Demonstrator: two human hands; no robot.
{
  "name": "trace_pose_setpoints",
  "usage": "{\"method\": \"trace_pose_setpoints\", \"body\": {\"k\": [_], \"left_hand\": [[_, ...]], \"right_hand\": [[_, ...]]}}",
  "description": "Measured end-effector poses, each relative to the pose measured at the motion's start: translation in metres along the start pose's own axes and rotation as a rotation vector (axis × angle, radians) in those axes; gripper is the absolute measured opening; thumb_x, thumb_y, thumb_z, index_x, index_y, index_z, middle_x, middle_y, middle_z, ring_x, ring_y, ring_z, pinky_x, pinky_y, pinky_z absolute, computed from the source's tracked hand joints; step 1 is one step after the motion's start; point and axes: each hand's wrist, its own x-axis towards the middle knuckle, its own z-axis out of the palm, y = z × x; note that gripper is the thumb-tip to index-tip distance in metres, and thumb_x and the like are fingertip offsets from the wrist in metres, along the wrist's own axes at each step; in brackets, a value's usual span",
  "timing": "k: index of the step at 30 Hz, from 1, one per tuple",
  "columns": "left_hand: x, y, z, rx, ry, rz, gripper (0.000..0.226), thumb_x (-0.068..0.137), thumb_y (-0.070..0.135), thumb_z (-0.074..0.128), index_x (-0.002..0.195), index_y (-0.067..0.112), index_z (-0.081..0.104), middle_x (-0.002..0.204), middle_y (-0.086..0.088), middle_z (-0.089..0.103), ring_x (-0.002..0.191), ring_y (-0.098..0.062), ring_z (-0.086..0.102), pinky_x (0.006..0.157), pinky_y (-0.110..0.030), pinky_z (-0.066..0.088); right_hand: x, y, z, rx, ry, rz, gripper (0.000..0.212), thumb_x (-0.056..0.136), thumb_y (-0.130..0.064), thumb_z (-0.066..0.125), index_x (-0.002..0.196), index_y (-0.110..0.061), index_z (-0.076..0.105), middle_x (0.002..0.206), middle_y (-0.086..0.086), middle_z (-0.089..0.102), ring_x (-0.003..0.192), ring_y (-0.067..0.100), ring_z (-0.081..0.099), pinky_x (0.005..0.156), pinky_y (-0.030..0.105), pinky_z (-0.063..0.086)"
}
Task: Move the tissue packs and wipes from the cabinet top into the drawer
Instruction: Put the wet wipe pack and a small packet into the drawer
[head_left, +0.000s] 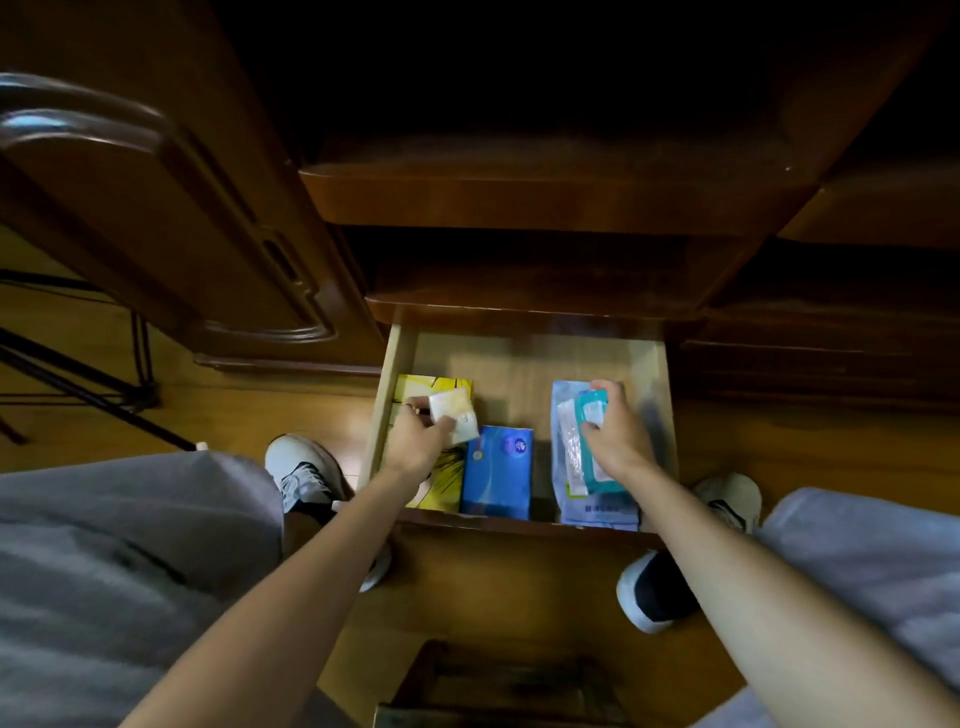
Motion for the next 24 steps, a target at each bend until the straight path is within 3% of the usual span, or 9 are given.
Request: {"method": "trace_pose_setpoints", "body": {"k": [3,5,7,10,11,14,17,20,24], "left_hand": [[0.002,-0.006,0.002,-0.048,-0.087,0.021,0.041,0.095,0.004,0.068,0.123,0.025,0.047,0.103,-0.002,0.068,0.088,-0.011,0.066,0.054,-0.013,0.053],[0.004,-0.008,0.002,-0.087,-0.172,0.011,0.045,0.094,0.001,0.068,0.128,0.023,0.049,0.104,-0.003,0.069,0.092,-0.014,0.070,0.060,-0.017,0.057],[0.005,-0.007,0.004,-0.167,-0.221,-0.028,0.040,0.095,0.000,0.067,0.127,0.017,0.050,0.105,-0.009,0.069,0.090,-0.018,0.073,0.064,-0.022,0.060],[0.007,-0.004,0.009,-0.309,-0.227,-0.051,0.024,0.098,0.005,0.065,0.114,0.011,0.049,0.096,-0.013,0.069,0.072,-0.013,0.074,0.063,-0.023,0.060],[0.007,-0.002,0.010,-0.277,-0.227,-0.022,0.019,0.100,0.011,0.064,0.112,0.012,0.050,0.096,-0.011,0.069,0.074,-0.013,0.074,0.062,-0.021,0.058],[0.014,-0.003,0.004,0.187,-0.095,0.197,0.019,0.101,0.032,0.063,0.112,0.019,0.058,0.102,0.003,0.069,0.095,-0.015,0.067,0.070,-0.022,0.053],[0.023,-0.010,-0.013,0.710,0.080,0.463,0.035,0.102,0.043,0.055,0.129,0.021,0.061,0.130,-0.001,0.064,0.126,-0.021,0.051,0.101,-0.036,0.045],[0.024,-0.025,-0.023,1.083,-0.065,0.549,0.055,0.103,0.044,0.048,0.153,0.025,0.041,0.164,-0.004,0.033,0.151,-0.027,0.025,0.122,-0.043,0.025],[0.017,-0.038,-0.020,1.182,-0.097,0.543,0.061,0.106,0.043,0.039,0.162,0.026,0.022,0.172,-0.003,0.010,0.158,-0.027,0.006,0.125,-0.042,0.015]], "right_hand": [[0.003,0.005,0.008,-0.426,-0.103,0.050,0.096,0.090,-0.007,0.067,0.158,-0.027,0.002,0.154,0.016,0.036,0.133,0.037,0.045,0.098,0.050,0.047],[0.002,0.005,0.016,-0.585,-0.009,-0.034,0.094,0.090,-0.024,0.070,0.158,-0.018,0.006,0.156,0.018,0.032,0.140,0.037,0.035,0.109,0.048,0.035],[0.004,-0.011,0.024,-0.374,-0.024,-0.169,0.075,0.092,-0.039,0.066,0.154,-0.018,0.029,0.150,0.011,0.046,0.135,0.031,0.044,0.109,0.045,0.038],[0.001,-0.053,0.036,0.136,-0.489,-0.146,0.047,0.092,-0.052,0.063,0.132,-0.028,0.057,0.125,-0.001,0.067,0.109,0.013,0.063,0.096,0.042,0.053],[0.001,-0.062,0.041,0.162,-0.535,-0.179,0.034,0.093,-0.049,0.063,0.121,-0.029,0.062,0.113,0.000,0.071,0.096,0.009,0.067,0.085,0.040,0.056],[0.014,-0.073,0.049,0.091,-0.309,-0.246,0.027,0.097,-0.041,0.061,0.120,-0.027,0.059,0.105,-0.004,0.067,0.085,0.013,0.064,0.066,0.030,0.052],[0.038,-0.070,0.044,0.007,-0.136,-0.152,0.037,0.099,-0.038,0.059,0.131,-0.027,0.044,0.110,-0.006,0.056,0.088,0.017,0.057,0.064,0.032,0.043],[0.060,-0.063,0.050,-0.198,-0.187,-0.137,0.031,0.097,-0.032,0.062,0.119,-0.024,0.042,0.109,0.000,0.059,0.090,0.023,0.057,0.072,0.038,0.045],[0.068,-0.062,0.083,-0.207,-0.349,-0.140,0.027,0.095,-0.020,0.065,0.120,-0.017,0.056,0.118,0.012,0.064,0.103,0.031,0.062,0.080,0.038,0.052]]}}
